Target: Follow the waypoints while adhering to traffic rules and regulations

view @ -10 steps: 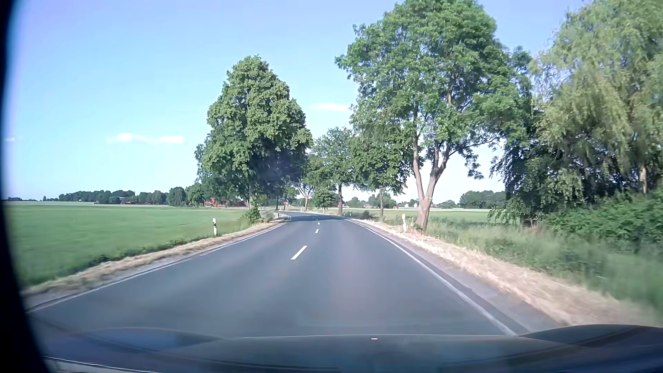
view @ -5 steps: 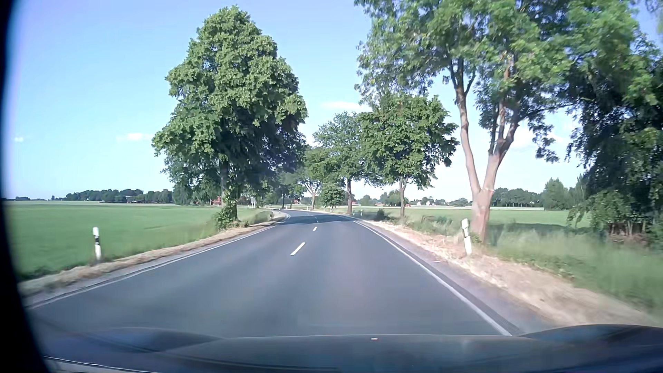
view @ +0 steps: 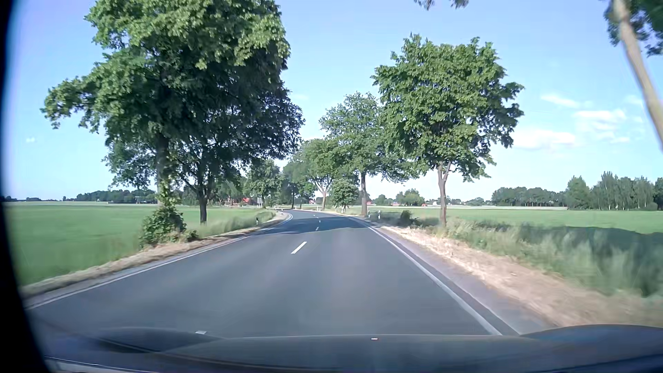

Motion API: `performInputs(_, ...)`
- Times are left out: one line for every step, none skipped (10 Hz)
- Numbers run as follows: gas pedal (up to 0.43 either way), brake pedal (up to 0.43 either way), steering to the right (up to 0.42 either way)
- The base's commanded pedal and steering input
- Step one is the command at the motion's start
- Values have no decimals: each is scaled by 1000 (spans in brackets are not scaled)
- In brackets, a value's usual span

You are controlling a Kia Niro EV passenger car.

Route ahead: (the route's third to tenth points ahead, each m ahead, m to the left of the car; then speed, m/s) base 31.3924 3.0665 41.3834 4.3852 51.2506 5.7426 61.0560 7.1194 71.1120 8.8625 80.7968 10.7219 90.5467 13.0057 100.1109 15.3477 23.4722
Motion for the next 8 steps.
performInputs(461,6,-19)
performInputs(449,6,-20)
performInputs(441,6,-22)
performInputs(409,6,-23)
performInputs(409,6,-22)
performInputs(398,6,-19)
performInputs(398,6,-18)
performInputs(398,6,-18)
